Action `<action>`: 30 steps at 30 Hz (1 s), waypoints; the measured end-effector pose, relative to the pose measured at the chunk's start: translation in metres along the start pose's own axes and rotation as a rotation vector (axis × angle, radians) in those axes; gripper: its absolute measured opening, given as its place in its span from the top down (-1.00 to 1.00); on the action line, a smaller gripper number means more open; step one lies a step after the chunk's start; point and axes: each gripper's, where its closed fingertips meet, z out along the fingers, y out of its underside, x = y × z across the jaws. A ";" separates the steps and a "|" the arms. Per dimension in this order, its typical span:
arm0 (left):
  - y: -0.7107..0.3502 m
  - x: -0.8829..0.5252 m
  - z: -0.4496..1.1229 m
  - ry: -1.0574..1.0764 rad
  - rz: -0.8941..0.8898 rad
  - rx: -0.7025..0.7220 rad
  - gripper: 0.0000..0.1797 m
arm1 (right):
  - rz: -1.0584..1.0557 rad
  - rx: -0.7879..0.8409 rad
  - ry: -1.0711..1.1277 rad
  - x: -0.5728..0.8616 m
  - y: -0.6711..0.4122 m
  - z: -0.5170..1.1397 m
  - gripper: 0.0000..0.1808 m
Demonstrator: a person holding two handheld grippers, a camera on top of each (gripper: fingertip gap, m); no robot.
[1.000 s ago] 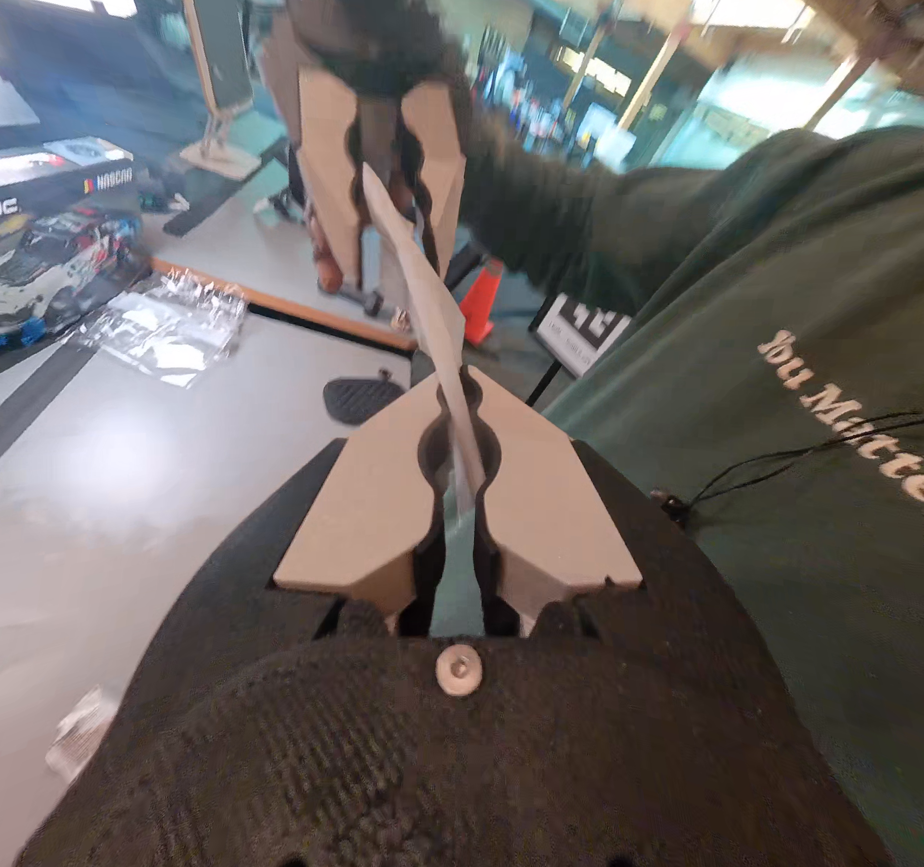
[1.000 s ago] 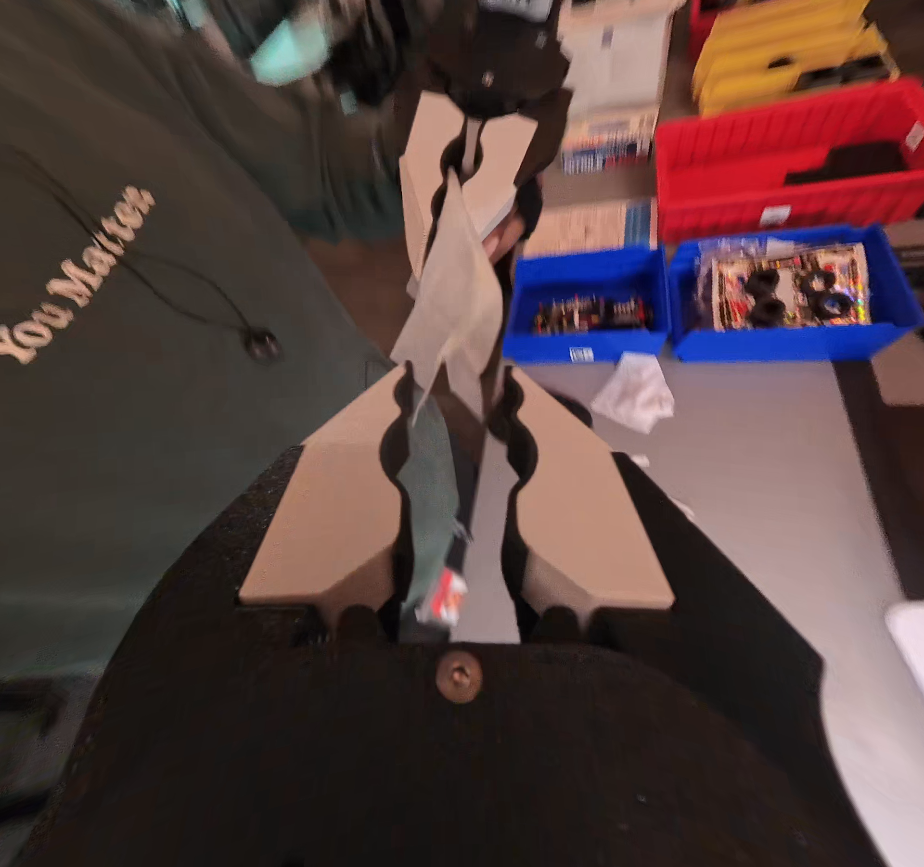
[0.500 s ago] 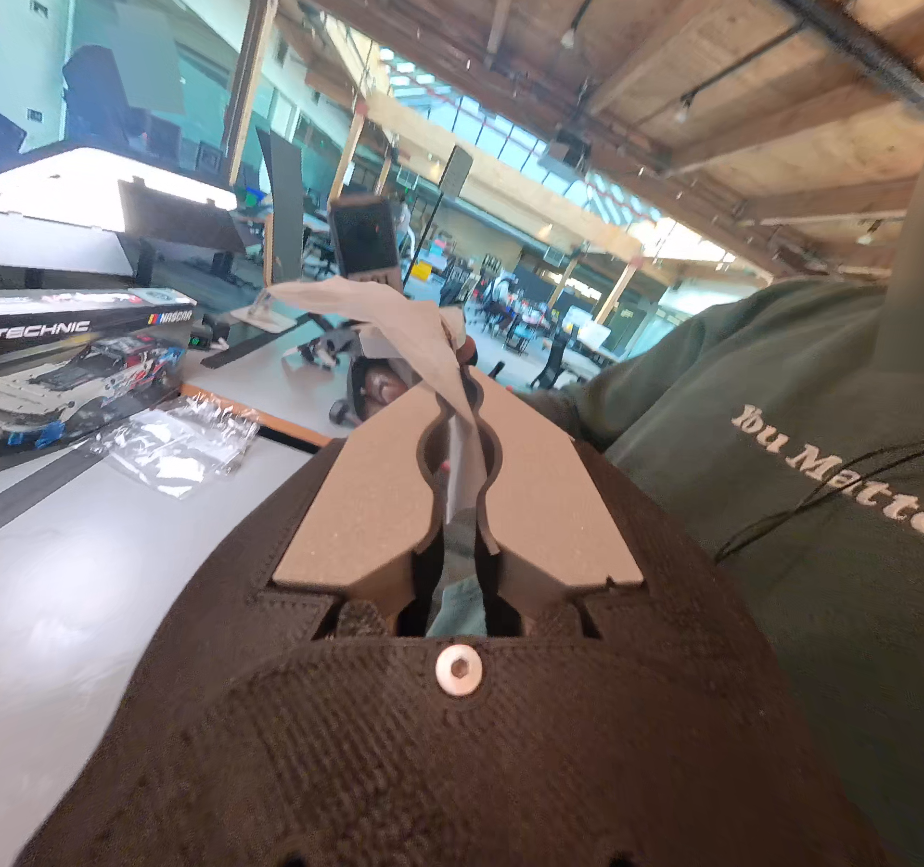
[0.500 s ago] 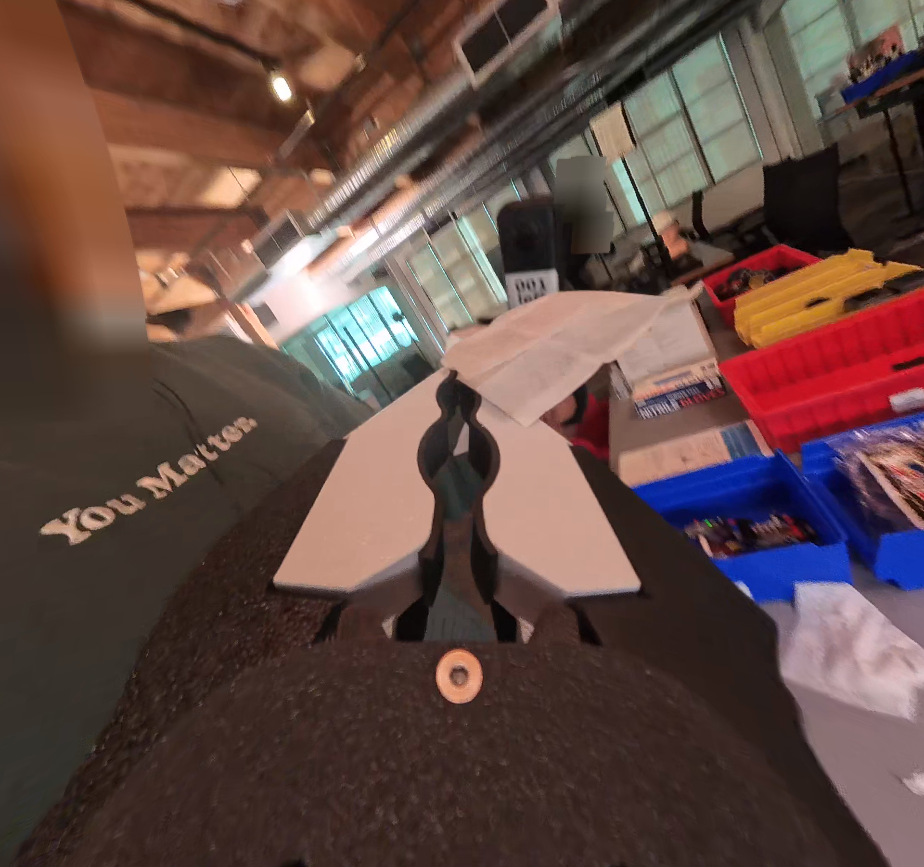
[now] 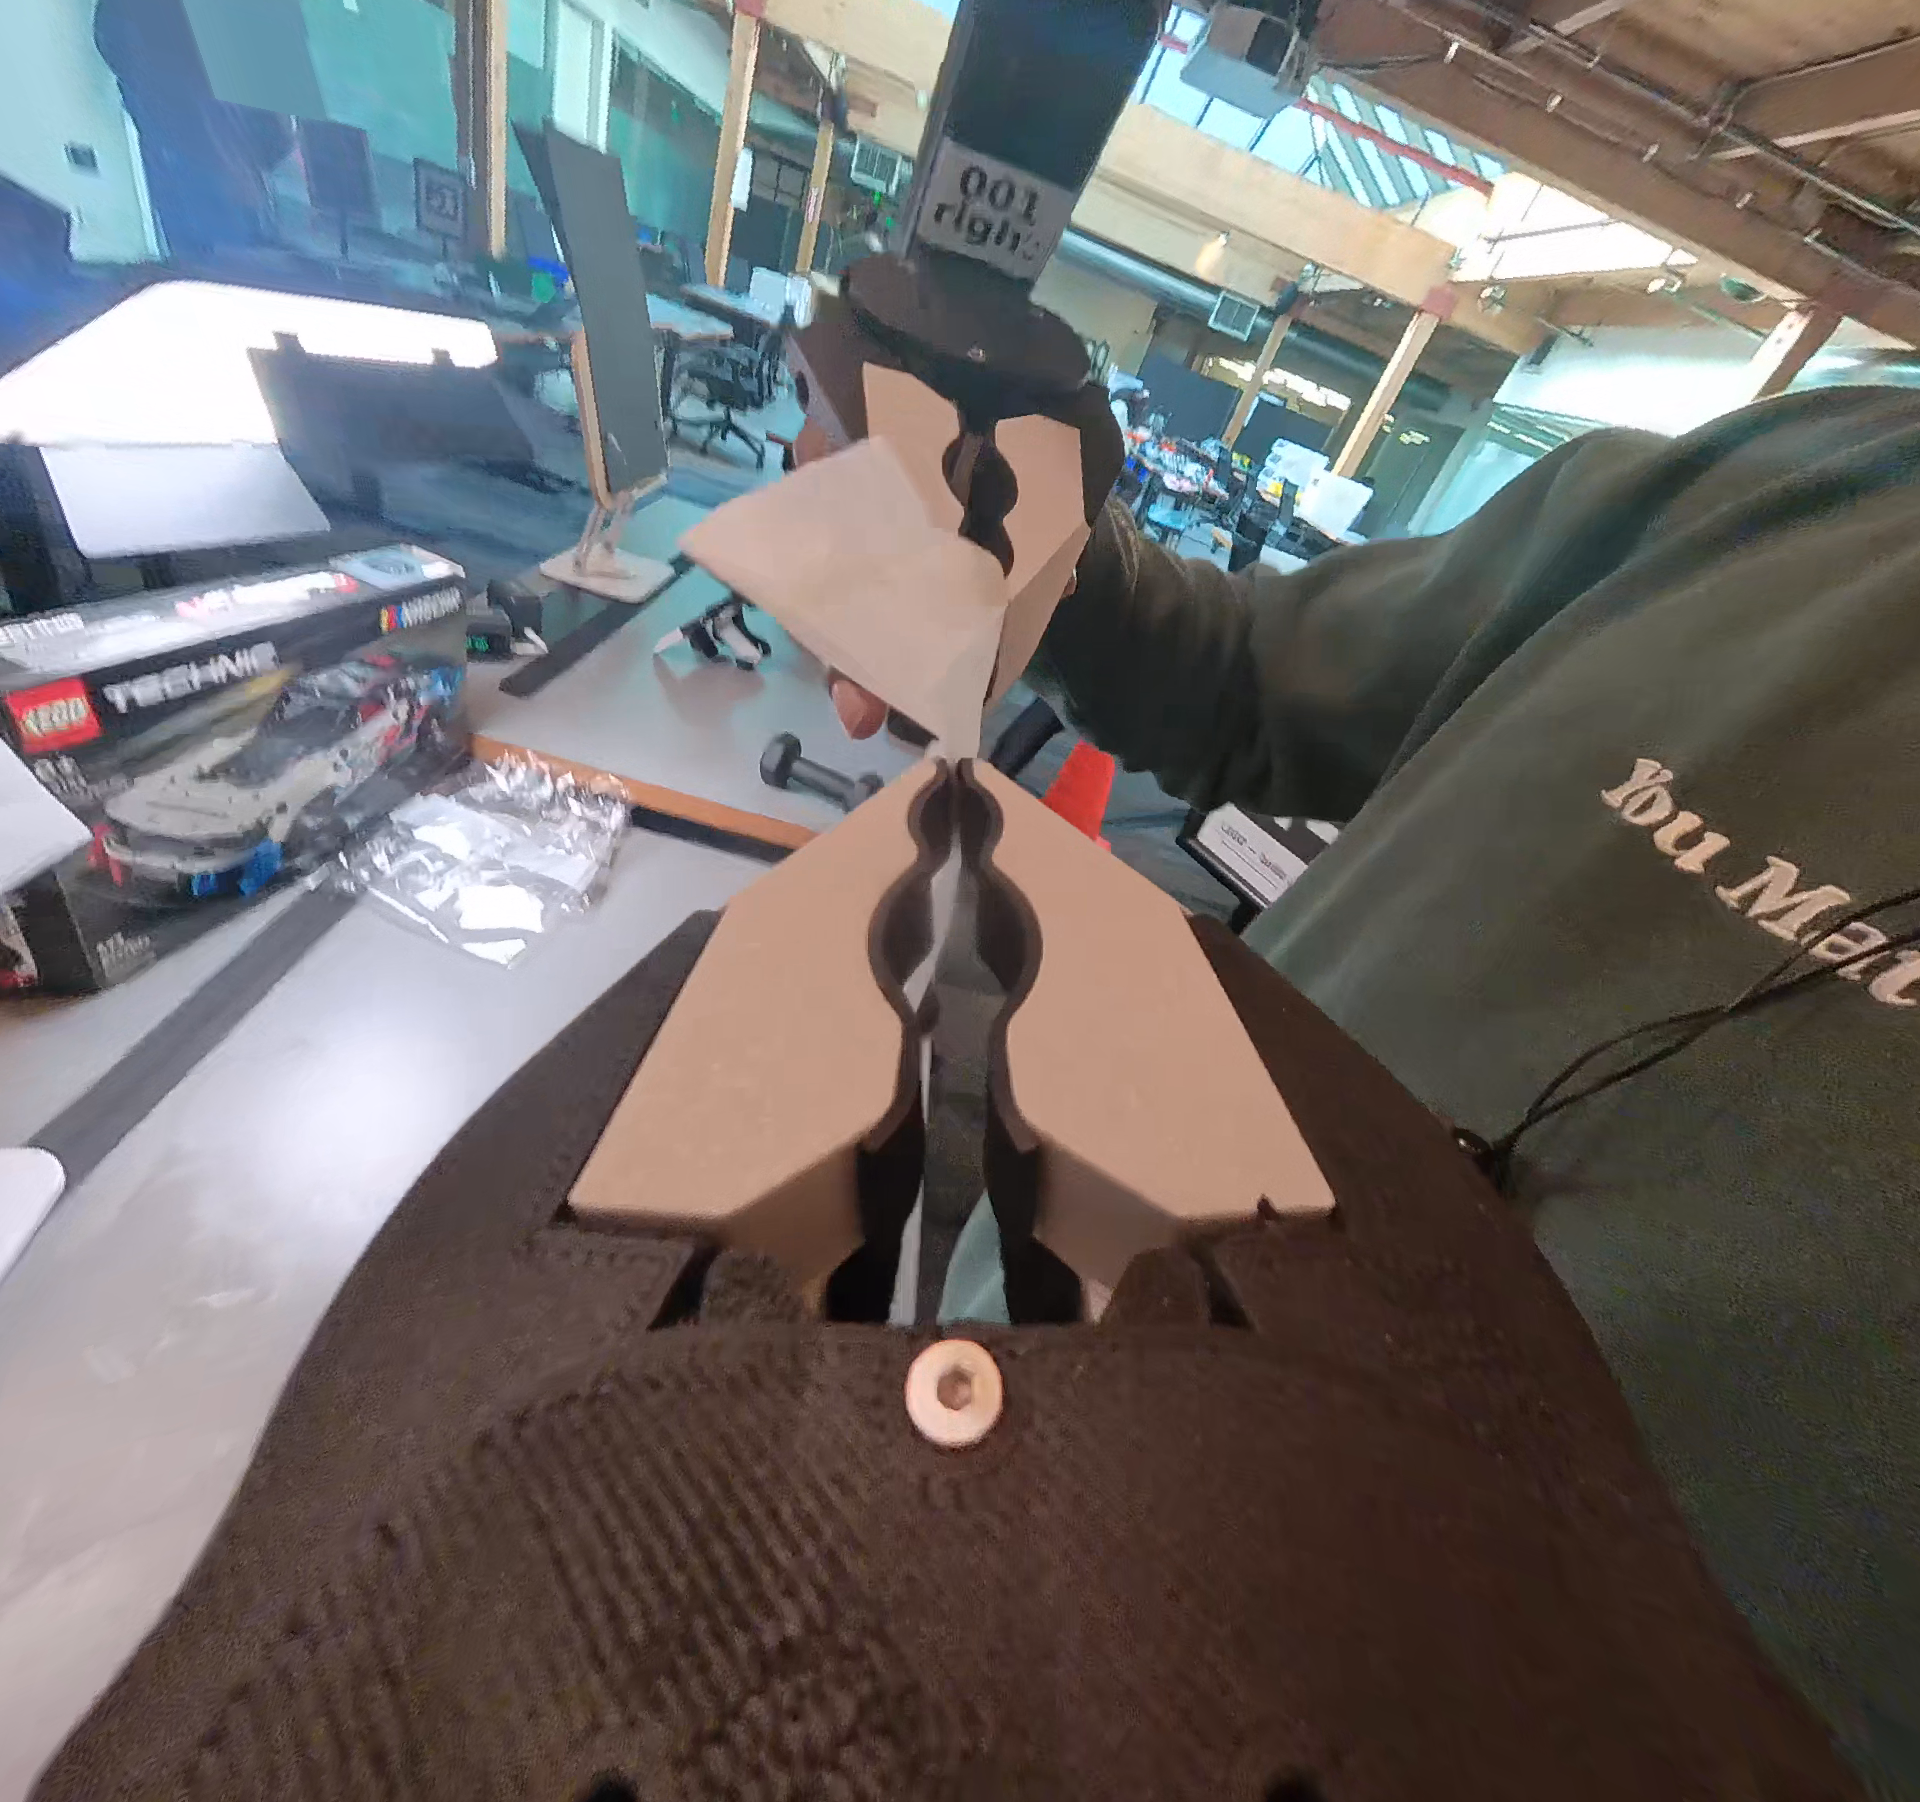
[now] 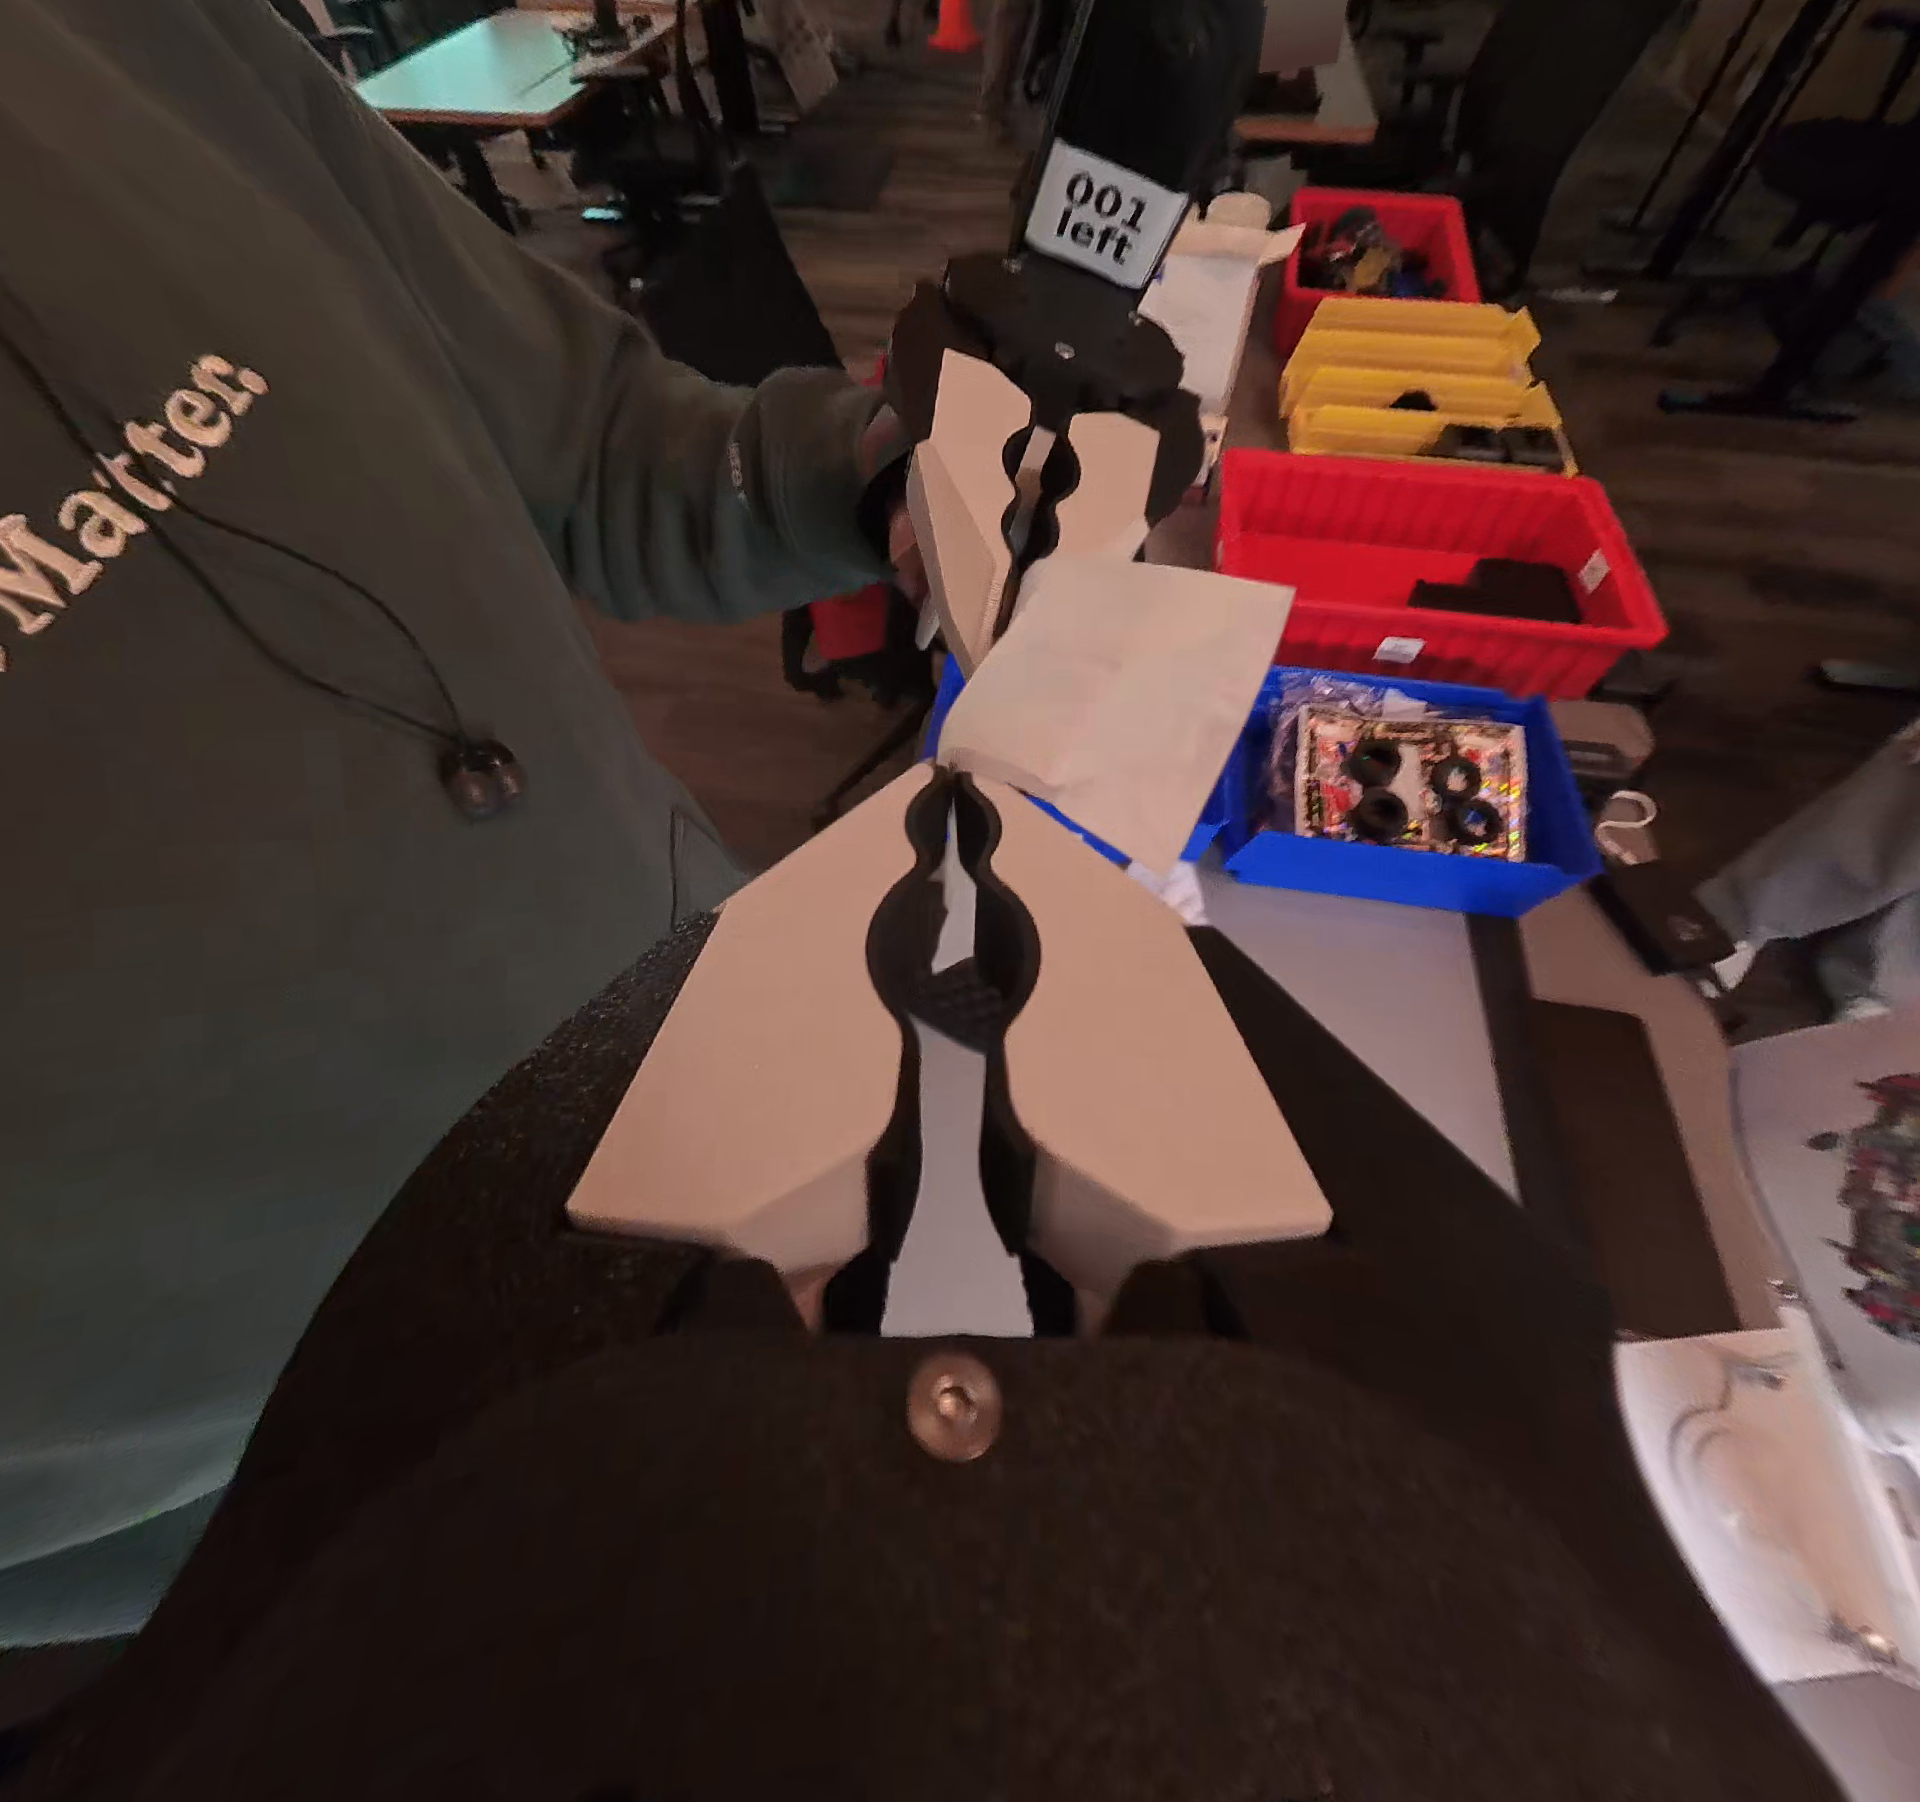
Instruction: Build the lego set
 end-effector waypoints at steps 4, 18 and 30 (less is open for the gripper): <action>-0.024 0.020 -0.004 0.042 0.172 0.097 1.00 | -0.005 0.135 0.039 -0.001 -0.015 -0.014 0.60; -0.020 0.029 0.016 0.051 0.166 -0.180 1.00 | -0.120 0.069 0.186 0.010 -0.015 -0.009 0.10; 0.024 0.014 0.038 0.052 -0.070 -0.464 1.00 | -0.297 -0.314 0.235 -0.005 0.035 0.017 0.23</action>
